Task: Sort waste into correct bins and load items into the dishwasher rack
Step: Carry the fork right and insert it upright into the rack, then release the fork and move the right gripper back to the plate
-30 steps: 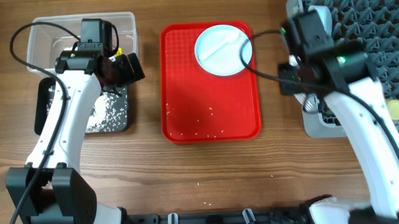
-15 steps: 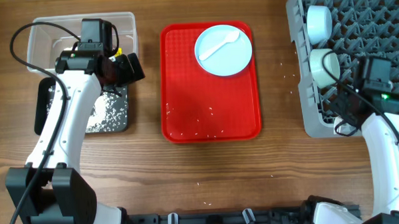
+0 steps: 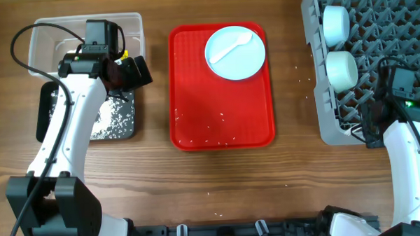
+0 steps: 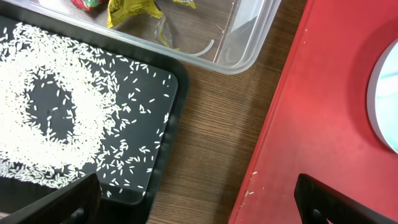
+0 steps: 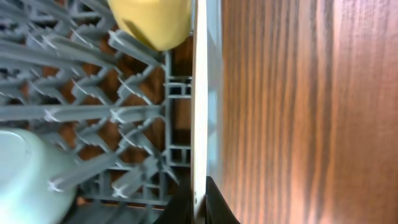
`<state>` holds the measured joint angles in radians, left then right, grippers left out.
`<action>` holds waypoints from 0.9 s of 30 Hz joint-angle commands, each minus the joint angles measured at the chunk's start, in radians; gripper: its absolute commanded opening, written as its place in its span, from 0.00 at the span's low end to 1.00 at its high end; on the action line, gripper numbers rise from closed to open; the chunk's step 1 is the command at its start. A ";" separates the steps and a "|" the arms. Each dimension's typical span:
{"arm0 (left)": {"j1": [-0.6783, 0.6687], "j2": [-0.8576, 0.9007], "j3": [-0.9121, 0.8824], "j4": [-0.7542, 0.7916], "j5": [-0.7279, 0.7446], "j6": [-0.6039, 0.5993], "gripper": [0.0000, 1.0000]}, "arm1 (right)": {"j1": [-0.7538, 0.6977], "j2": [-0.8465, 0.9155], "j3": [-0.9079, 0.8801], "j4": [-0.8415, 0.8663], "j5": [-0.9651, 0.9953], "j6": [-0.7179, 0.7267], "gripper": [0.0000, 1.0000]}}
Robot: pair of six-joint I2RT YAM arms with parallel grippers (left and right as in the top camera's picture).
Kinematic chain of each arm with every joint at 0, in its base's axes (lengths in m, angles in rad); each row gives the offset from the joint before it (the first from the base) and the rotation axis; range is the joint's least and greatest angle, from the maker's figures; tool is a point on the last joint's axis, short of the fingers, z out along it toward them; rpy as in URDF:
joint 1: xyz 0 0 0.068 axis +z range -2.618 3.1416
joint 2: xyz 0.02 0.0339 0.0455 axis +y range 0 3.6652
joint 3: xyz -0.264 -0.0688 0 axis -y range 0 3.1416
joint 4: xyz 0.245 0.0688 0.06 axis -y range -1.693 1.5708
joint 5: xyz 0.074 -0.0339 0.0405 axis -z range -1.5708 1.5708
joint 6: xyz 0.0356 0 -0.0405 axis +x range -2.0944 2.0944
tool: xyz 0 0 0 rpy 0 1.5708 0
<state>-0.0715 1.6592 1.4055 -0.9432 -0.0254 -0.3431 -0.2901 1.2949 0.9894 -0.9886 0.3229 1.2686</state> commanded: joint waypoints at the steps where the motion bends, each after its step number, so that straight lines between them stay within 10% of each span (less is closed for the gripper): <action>1: 0.005 0.009 0.001 0.000 -0.002 -0.009 1.00 | -0.005 -0.005 -0.003 0.062 0.029 0.051 0.04; 7: 0.005 0.009 0.001 0.000 -0.002 -0.009 1.00 | -0.005 0.024 -0.003 0.124 0.029 -0.017 0.14; 10: 0.005 0.009 0.001 0.000 -0.002 -0.009 1.00 | -0.005 0.032 -0.003 0.133 0.024 -0.069 0.83; 12: 0.005 0.009 0.001 0.000 -0.002 -0.009 1.00 | -0.005 0.032 -0.003 0.151 0.020 -0.130 1.00; 27: 0.005 0.009 0.001 0.000 -0.002 -0.009 1.00 | -0.004 0.030 -0.001 0.289 -0.120 -0.414 1.00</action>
<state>-0.0715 1.6592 1.4055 -0.9428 -0.0254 -0.3431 -0.2901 1.3140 0.9878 -0.7071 0.2470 0.9405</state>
